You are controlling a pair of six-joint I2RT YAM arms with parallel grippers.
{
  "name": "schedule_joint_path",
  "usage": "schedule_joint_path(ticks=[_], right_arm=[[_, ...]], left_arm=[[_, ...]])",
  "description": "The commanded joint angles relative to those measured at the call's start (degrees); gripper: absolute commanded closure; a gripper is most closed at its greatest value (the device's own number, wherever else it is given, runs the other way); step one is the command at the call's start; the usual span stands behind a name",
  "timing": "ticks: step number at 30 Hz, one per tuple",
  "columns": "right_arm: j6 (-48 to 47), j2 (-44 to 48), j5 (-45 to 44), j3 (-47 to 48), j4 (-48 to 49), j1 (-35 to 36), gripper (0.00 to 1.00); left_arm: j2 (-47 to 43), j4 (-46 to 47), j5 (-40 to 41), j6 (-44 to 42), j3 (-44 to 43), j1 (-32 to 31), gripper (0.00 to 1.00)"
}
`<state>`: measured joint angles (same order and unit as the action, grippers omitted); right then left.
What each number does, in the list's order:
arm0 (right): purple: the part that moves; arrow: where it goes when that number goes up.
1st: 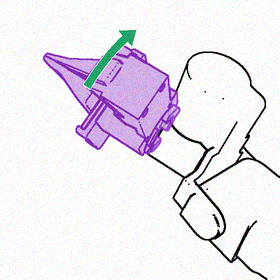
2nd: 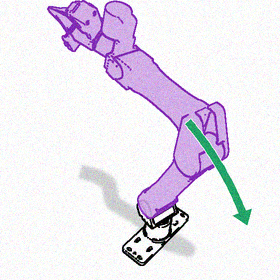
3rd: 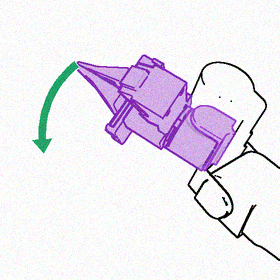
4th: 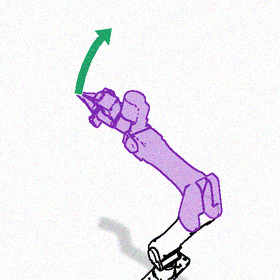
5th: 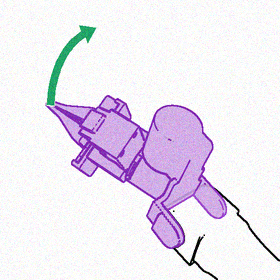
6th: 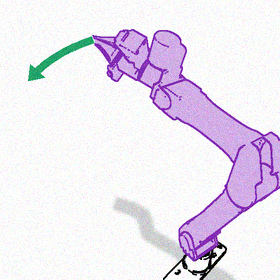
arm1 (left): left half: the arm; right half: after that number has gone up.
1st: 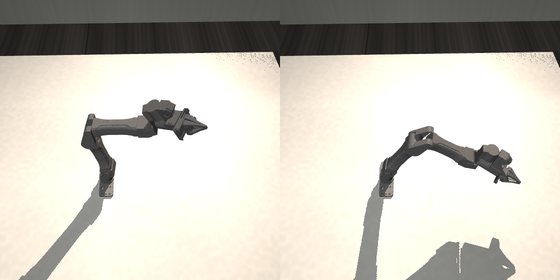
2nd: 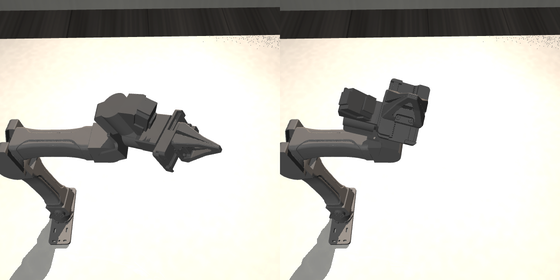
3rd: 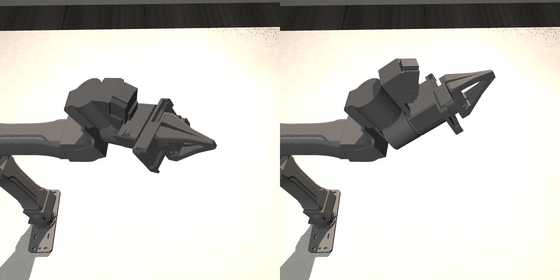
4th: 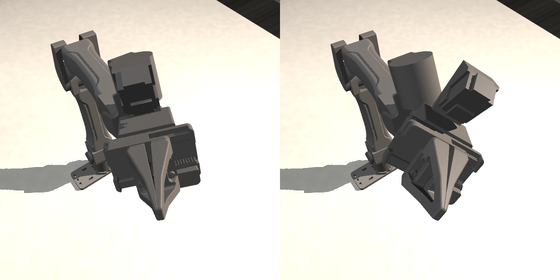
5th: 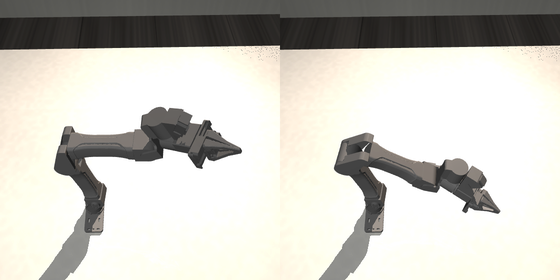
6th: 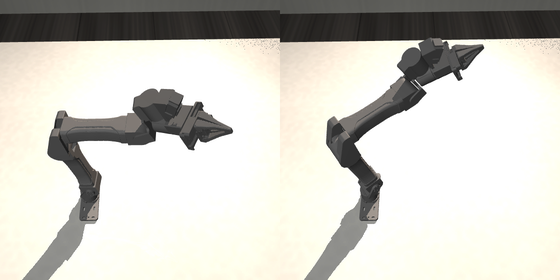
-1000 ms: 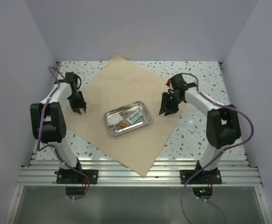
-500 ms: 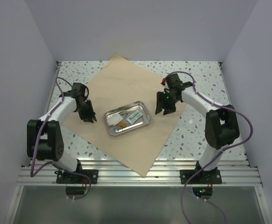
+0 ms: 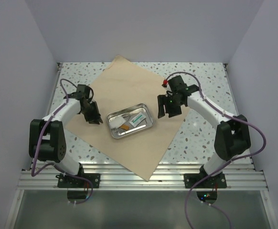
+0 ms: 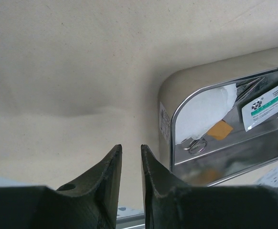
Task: Prepare the surgical pack
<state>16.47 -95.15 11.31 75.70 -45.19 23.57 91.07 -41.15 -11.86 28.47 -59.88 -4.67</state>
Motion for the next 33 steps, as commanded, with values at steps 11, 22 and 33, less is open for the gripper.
schedule_joint_path(ticks=[11,22,33], right_arm=[[-6.54,14.73,-4.02,-7.40,-7.98,21.85,0.20],[1.02,12.28,-5.61,-10.13,-3.08,24.85,0.34],[2.78,-0.90,-2.42,-5.83,6.78,27.05,1.00]], left_arm=[[-0.63,-3.24,8.16,-2.45,-13.15,0.36,0.68],[-5.71,0.80,2.72,1.41,-2.46,0.01,0.75],[-9.68,-0.95,2.45,1.41,-1.56,0.01,0.75]])
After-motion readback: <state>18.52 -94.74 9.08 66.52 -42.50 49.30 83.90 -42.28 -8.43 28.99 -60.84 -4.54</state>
